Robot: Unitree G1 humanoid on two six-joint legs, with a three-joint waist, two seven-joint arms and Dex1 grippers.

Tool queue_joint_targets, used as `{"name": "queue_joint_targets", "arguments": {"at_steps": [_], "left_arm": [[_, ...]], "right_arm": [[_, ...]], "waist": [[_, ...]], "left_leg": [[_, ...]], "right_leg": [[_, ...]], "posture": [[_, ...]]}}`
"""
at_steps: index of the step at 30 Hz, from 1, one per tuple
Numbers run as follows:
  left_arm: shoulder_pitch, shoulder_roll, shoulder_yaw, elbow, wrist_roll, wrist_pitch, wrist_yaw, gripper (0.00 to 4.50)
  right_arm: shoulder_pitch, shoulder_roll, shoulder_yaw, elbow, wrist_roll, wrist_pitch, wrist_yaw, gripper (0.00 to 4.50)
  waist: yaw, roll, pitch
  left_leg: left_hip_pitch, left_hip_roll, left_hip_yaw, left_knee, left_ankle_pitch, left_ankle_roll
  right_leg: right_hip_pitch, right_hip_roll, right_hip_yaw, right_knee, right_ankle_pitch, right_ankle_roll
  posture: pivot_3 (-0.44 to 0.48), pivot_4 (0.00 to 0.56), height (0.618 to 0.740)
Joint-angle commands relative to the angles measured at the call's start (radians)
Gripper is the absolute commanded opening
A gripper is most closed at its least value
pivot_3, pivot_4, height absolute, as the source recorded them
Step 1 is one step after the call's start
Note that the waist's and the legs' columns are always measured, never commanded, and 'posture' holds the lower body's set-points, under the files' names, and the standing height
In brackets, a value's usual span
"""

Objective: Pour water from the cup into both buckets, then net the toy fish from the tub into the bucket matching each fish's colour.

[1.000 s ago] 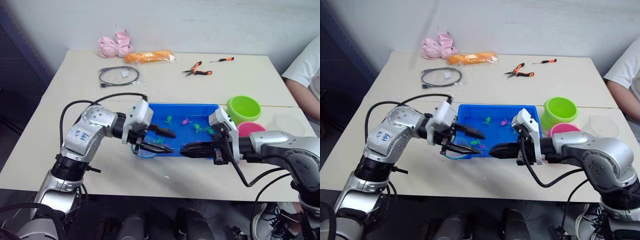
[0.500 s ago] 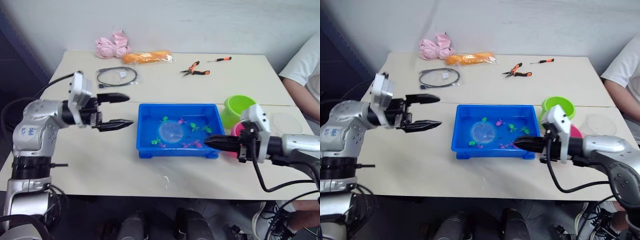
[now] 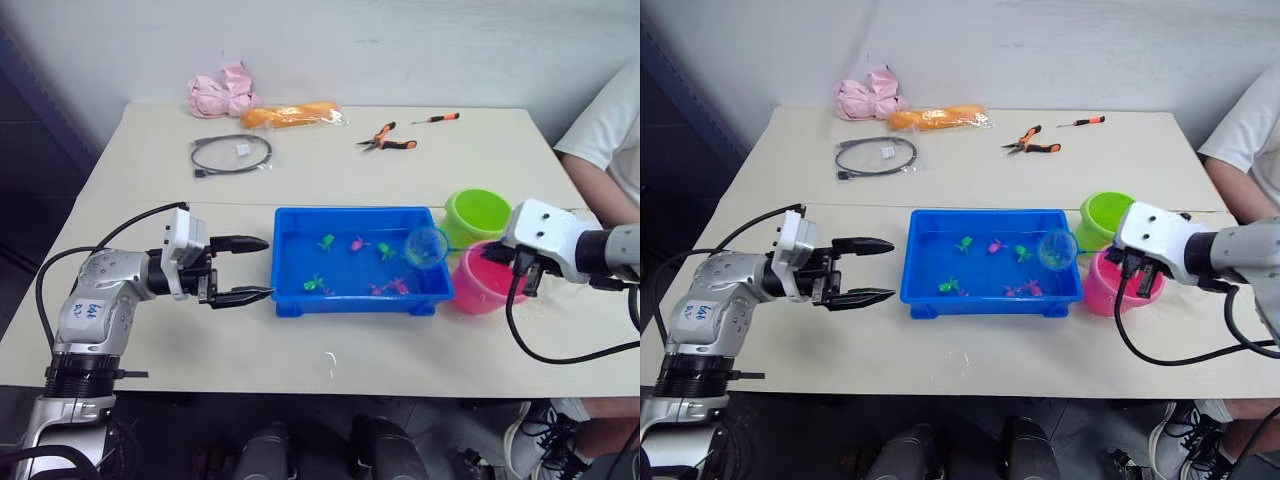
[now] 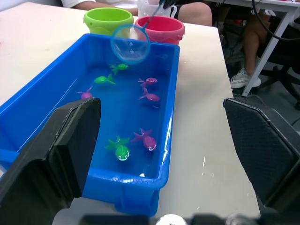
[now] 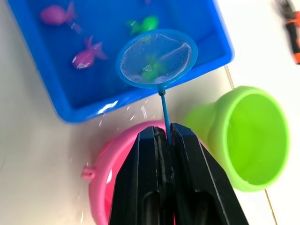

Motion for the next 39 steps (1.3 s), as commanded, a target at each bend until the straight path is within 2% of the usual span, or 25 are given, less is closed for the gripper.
{"name": "queue_joint_targets", "arguments": {"at_steps": [1, 7, 17, 24, 31, 39], "left_arm": [[-0.035, -0.002, -0.019, -0.019, 0.003, 0.002, 0.000, 4.46], [-0.084, -0.027, -0.056, 0.011, 0.026, -0.011, 0.011, 4.46], [-0.105, -0.055, -0.078, 0.018, 0.040, -0.018, 0.016, 4.46], [-0.115, -0.064, -0.089, 0.039, 0.047, -0.039, 0.010, 4.46], [-0.106, -0.074, -0.092, 0.031, 0.043, -0.040, 0.017, 4.46], [-0.100, -0.076, -0.087, 0.031, 0.043, -0.045, 0.020, 4.46]], "right_arm": [[-0.065, 0.018, 0.031, -0.021, -0.073, -0.042, 0.018, 0.00], [-0.131, 0.036, 0.122, -0.044, -0.212, -0.037, 0.043, 0.00], [-0.135, 0.047, 0.179, -0.073, -0.368, -0.070, 0.075, 0.00], [-0.138, 0.049, 0.189, -0.146, -0.359, 0.043, 0.198, 0.00], [-0.170, 0.066, 0.209, -0.123, -0.406, 0.033, 0.233, 0.00], [-0.192, 0.127, 0.202, -0.127, -0.375, 0.214, 0.265, 0.00]], "waist": [[-0.004, 0.000, 0.000], [-0.007, 0.000, 0.000], [-0.008, 0.000, 0.000], [-0.005, 0.000, 0.000], [-0.008, 0.000, 0.000], [-0.008, 0.000, 0.000]], "left_leg": [[0.000, 0.000, 0.000, 0.000, 0.000, 0.000], [0.000, 0.000, -0.001, 0.000, 0.000, 0.000], [0.000, 0.000, -0.001, 0.000, 0.000, 0.000], [0.000, -0.001, -0.001, 0.001, 0.000, 0.000], [0.000, -0.001, -0.001, 0.001, 0.000, 0.000], [0.000, -0.001, -0.001, 0.001, 0.000, 0.000]], "right_leg": [[0.000, 0.000, 0.000, 0.000, 0.000, 0.000], [0.000, 0.000, 0.000, 0.000, 0.000, 0.000], [0.000, 0.001, -0.001, 0.000, 0.000, 0.000], [0.000, 0.001, -0.001, 0.000, 0.000, 0.000], [0.000, 0.001, -0.001, 0.001, 0.000, 0.000], [0.000, 0.001, -0.001, 0.001, 0.000, 0.000]], "posture": [[0.000, 0.150, 0.740], [0.000, 0.150, 0.740], [0.000, 0.150, 0.740], [0.000, 0.150, 0.740], [0.000, 0.150, 0.740], [0.000, 0.150, 0.740]]}}
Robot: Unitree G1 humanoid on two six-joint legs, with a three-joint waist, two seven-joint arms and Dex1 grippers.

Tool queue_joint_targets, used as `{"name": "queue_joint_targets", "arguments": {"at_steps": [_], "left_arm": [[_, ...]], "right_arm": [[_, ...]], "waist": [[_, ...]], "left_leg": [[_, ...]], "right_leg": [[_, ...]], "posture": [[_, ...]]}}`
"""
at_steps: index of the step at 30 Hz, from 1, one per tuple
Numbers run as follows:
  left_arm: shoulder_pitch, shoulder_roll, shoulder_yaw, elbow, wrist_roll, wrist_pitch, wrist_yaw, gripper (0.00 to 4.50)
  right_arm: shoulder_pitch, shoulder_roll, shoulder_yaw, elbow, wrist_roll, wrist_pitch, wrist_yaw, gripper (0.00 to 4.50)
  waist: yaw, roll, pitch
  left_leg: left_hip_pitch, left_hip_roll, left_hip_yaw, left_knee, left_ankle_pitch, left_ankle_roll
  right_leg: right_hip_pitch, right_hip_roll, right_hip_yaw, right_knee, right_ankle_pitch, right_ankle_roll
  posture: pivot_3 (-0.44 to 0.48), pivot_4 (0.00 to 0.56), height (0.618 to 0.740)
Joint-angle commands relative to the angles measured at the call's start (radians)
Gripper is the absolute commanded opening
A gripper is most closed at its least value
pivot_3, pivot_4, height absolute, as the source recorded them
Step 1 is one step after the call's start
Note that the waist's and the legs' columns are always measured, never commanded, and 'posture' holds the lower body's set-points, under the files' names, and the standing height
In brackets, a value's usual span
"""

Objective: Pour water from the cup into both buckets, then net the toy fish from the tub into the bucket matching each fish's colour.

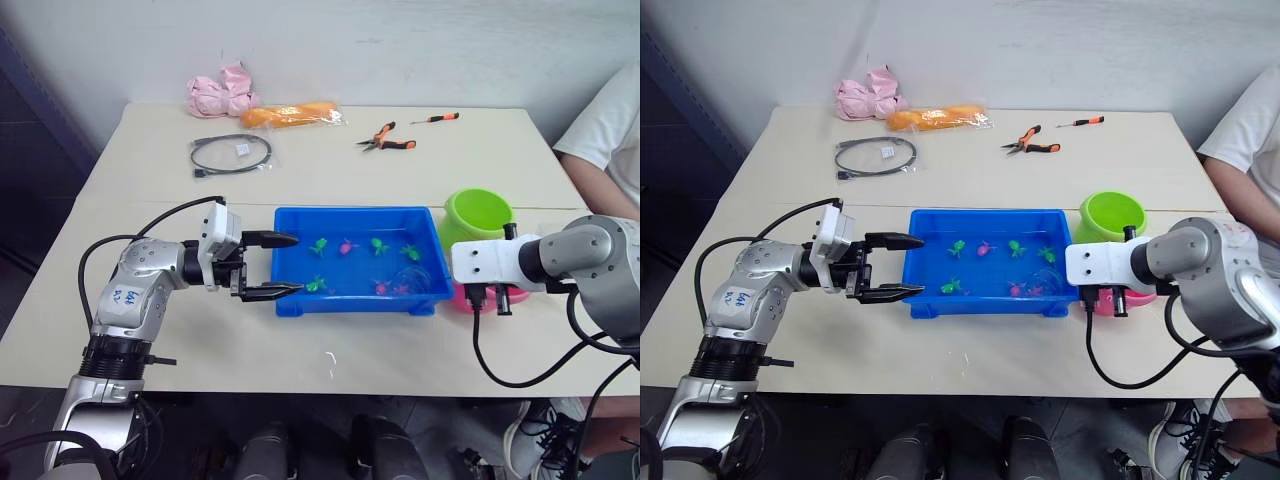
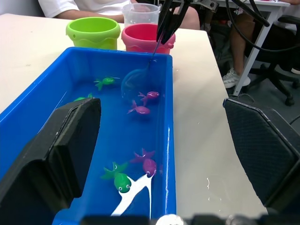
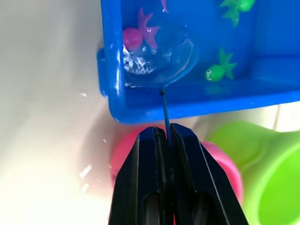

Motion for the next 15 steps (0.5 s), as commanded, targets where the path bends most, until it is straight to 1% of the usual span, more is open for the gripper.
{"name": "queue_joint_targets", "arguments": {"at_steps": [1, 8, 15], "left_arm": [[-0.003, -0.001, 0.009, -0.016, 0.000, -0.015, 0.002, 4.46], [0.007, -0.003, 0.011, -0.012, 0.001, -0.025, 0.007, 4.46], [0.015, -0.004, 0.008, -0.016, 0.004, -0.031, 0.012, 4.46]], "right_arm": [[-0.040, 0.013, -0.026, -0.006, 0.023, 0.092, 0.019, 0.00], [-0.099, 0.029, -0.031, 0.016, 0.100, 0.251, 0.058, 0.00], [-0.135, 0.044, -0.029, 0.046, 0.174, 0.361, 0.048, 0.00]], "waist": [[-0.001, 0.000, 0.000], [-0.001, 0.000, 0.000], [-0.001, 0.000, 0.000]], "left_leg": [[0.000, 0.000, 0.000, 0.000, 0.000, 0.000], [0.000, 0.000, 0.000, 0.000, 0.000, 0.000], [0.000, 0.000, -0.001, 0.000, 0.000, 0.000]], "right_leg": [[0.000, 0.000, 0.000, 0.000, 0.000, 0.000], [0.000, -0.001, 0.000, 0.000, 0.000, 0.000], [0.000, -0.002, 0.000, 0.000, 0.000, 0.000]], "posture": [[0.000, 0.150, 0.740], [0.000, 0.150, 0.740], [0.000, 0.150, 0.740]]}}
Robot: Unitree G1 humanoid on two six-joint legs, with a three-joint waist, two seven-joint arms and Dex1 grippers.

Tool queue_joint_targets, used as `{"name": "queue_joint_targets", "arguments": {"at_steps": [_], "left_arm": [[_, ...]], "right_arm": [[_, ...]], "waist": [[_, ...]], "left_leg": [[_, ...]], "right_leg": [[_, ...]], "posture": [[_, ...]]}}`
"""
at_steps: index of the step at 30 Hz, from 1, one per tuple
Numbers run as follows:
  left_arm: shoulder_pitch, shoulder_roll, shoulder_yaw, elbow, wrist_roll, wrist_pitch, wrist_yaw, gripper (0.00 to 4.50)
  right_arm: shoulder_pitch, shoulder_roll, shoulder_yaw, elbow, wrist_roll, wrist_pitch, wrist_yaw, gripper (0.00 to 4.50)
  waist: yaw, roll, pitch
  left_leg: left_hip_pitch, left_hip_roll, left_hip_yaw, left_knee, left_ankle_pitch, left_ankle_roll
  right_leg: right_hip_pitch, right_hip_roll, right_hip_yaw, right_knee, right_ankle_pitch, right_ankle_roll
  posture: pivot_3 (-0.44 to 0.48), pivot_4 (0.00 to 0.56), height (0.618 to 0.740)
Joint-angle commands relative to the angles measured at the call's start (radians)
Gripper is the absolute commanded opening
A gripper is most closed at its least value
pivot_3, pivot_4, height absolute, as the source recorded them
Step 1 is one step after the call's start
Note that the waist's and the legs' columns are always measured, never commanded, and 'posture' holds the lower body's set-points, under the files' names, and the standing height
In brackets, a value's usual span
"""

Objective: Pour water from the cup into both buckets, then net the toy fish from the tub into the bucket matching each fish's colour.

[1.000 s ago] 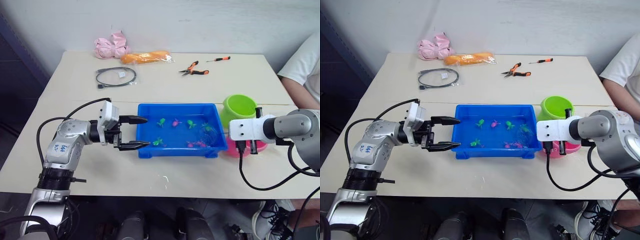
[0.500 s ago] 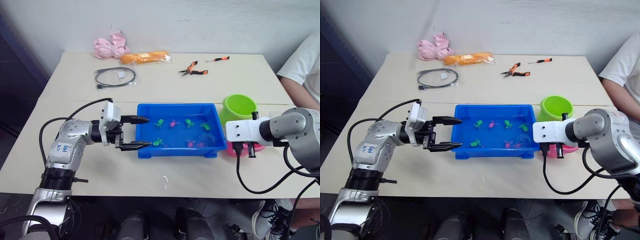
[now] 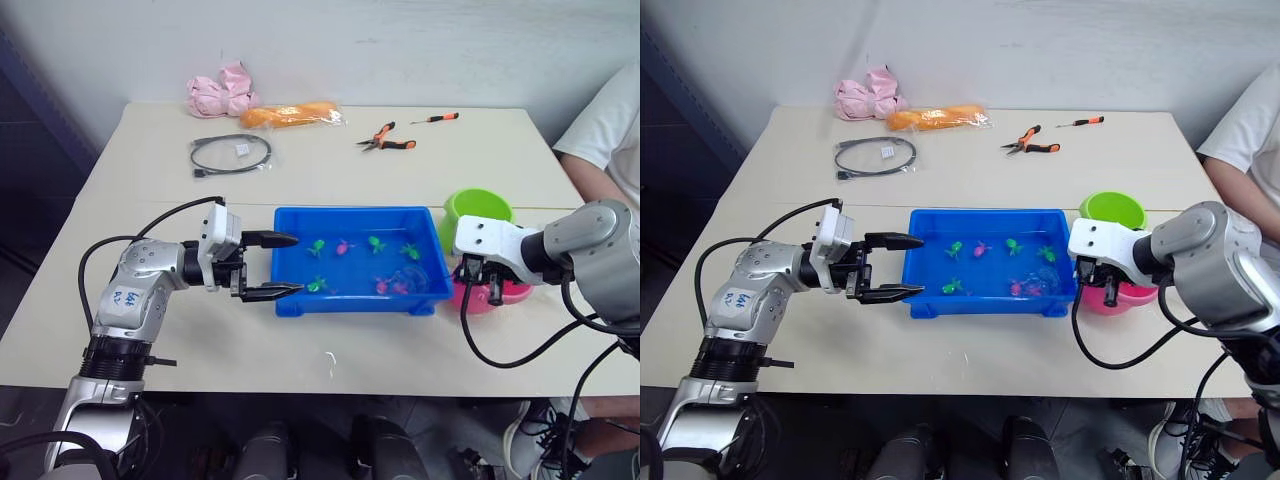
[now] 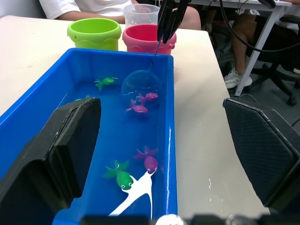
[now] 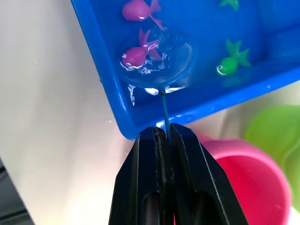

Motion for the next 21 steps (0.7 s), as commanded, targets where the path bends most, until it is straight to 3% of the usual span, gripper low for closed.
{"name": "queue_joint_targets", "arguments": {"at_steps": [1, 21], "left_arm": [[0.008, -0.001, 0.008, -0.014, 0.005, -0.018, 0.005, 4.46], [0.008, 0.018, 0.013, 0.005, 0.010, -0.034, -0.010, 4.46]], "right_arm": [[-0.029, -0.004, -0.031, 0.010, 0.032, 0.040, -0.011, 0.00], [-0.020, -0.005, -0.111, 0.081, 0.187, 0.126, -0.098, 0.00]], "waist": [[0.001, 0.000, 0.000], [0.000, 0.000, 0.000]], "left_leg": [[0.000, 0.000, 0.000, 0.000, 0.000, 0.000], [0.000, 0.000, 0.000, 0.000, 0.000, 0.000]], "right_leg": [[0.000, 0.000, 0.000, 0.000, 0.000, 0.000], [0.000, 0.000, 0.000, 0.000, 0.000, 0.000]], "posture": [[0.000, 0.150, 0.740], [0.000, 0.150, 0.740]]}}
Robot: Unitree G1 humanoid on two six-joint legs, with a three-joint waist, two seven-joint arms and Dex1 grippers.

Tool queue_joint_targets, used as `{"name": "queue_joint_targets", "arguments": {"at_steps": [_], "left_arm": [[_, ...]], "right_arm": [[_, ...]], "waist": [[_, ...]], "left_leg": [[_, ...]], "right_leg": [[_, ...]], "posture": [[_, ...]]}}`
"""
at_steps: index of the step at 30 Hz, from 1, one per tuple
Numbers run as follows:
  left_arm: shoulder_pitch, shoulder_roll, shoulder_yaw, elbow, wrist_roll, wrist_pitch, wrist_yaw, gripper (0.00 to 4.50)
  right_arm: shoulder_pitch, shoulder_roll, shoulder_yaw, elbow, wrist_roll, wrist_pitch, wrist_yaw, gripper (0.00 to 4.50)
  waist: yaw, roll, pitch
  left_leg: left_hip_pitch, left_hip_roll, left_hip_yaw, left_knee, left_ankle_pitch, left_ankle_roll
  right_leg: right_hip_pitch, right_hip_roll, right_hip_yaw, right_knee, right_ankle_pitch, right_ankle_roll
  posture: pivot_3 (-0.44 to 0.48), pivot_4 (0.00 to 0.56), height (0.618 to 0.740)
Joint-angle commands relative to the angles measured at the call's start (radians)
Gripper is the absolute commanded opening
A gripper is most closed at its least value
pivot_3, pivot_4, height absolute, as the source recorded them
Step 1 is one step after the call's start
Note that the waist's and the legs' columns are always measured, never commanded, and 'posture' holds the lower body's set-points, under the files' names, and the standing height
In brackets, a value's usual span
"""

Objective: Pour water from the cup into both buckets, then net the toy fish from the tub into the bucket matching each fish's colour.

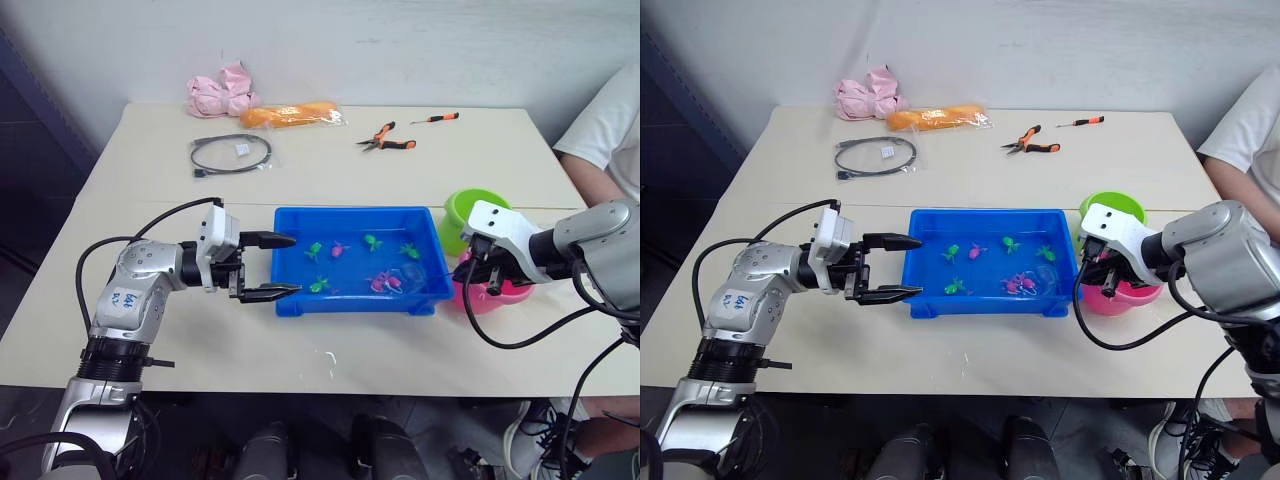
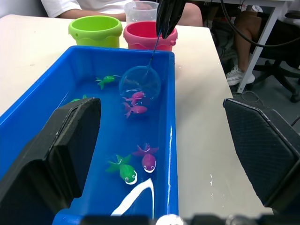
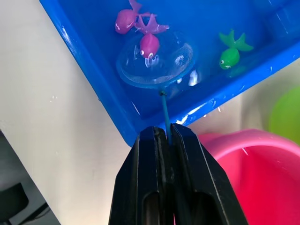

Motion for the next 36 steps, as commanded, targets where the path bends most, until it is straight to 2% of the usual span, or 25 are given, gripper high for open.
{"name": "queue_joint_targets", "arguments": {"at_steps": [1, 11, 19, 28, 33, 36], "left_arm": [[0.002, 0.009, 0.013, 0.004, 0.005, -0.018, -0.007, 4.46], [-0.002, 0.010, 0.016, 0.015, 0.005, -0.026, -0.012, 4.46], [-0.018, -0.023, 0.048, -0.036, -0.092, 0.093, 0.017, 4.46], [-0.098, -0.121, 0.027, -0.090, -0.155, 0.205, 0.056, 4.46], [-0.103, -0.166, 0.006, -0.096, -0.148, 0.215, 0.072, 4.46], [-0.106, -0.184, -0.006, -0.086, -0.137, 0.210, 0.079, 4.46]], "right_arm": [[0.005, -0.003, -0.064, 0.005, 0.027, -0.002, -0.033, 0.00], [0.060, 0.003, -0.158, 0.032, 0.113, -0.032, -0.086, 0.00], [0.279, 0.038, -0.544, -0.115, 0.300, -0.026, -0.127, 0.00], [0.665, 0.163, -1.004, -0.363, 0.414, -0.027, -0.195, 0.00], [0.860, 0.286, -1.166, -0.448, 0.382, -0.107, -0.289, 0.00], [0.953, 0.357, -1.190, -0.464, 0.331, -0.219, -0.347, 0.00]], "waist": [[0.000, 0.000, 0.000], [0.002, 0.000, 0.000], [0.010, 0.000, 0.000], [0.035, 0.000, 0.000], [0.029, 0.000, 0.000], [0.026, 0.000, 0.000]], "left_leg": [[0.000, 0.000, 0.000, 0.000, 0.000, 0.000], [0.000, 0.000, 0.000, 0.000, 0.000, 0.000], [0.000, 0.000, -0.001, 0.000, 0.000, 0.000], [0.000, -0.002, -0.004, 0.002, 0.000, 0.001], [0.001, -0.002, -0.004, 0.002, 0.000, 0.001], [0.002, -0.002, -0.003, 0.002, 0.001, 0.001]], "right_leg": [[0.000, 0.000, 0.000, 0.000, 0.000, 0.000], [0.000, 0.001, 0.000, 0.000, 0.000, 0.000], [0.001, 0.001, -0.001, 0.000, 0.000, 0.000], [0.004, 0.003, 0.001, 0.000, 0.000, 0.000], [0.004, 0.004, 0.001, 0.000, 0.000, 0.000], [0.005, 0.005, 0.002, 0.001, 0.000, 0.000]], "posture": [[0.000, 0.150, 0.740], [0.000, 0.150, 0.740], [0.000, 0.150, 0.740], [0.000, 0.150, 0.740], [0.000, 0.150, 0.740], [0.000, 0.150, 0.740]]}}
